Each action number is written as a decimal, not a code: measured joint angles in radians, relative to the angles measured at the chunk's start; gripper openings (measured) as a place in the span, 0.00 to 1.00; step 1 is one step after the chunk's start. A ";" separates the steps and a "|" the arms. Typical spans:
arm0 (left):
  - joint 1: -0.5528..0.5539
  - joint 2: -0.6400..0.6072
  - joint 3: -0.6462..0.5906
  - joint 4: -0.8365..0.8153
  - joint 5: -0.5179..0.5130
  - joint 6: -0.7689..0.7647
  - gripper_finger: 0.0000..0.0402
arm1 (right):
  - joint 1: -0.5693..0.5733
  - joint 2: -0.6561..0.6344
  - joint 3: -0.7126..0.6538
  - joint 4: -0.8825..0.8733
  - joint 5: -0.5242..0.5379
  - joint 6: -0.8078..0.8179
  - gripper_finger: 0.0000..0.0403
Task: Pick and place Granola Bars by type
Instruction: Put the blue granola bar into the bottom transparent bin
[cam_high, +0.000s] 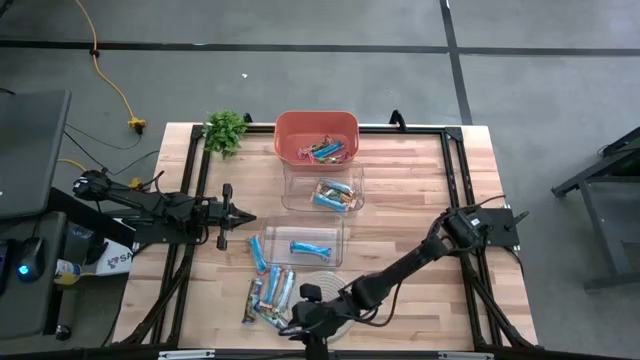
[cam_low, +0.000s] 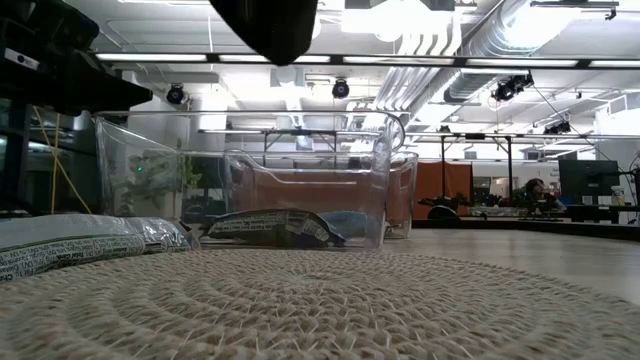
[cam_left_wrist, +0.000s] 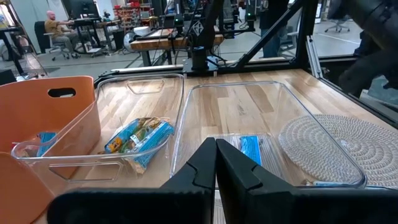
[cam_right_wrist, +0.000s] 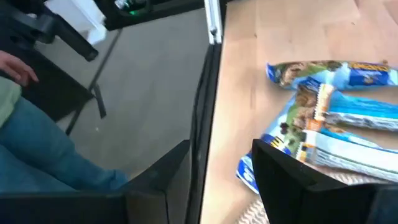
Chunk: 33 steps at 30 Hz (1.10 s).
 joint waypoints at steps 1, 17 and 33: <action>0.000 0.000 0.000 0.000 0.000 0.000 0.02 | 0.003 0.000 -0.017 0.032 0.000 -0.006 0.38; 0.000 0.000 0.000 0.000 0.000 0.000 0.02 | -0.020 -0.001 -0.094 0.064 0.033 -0.175 0.39; 0.000 0.000 0.000 0.000 0.000 0.000 0.02 | 0.002 0.079 -0.094 0.034 -0.071 -0.395 0.49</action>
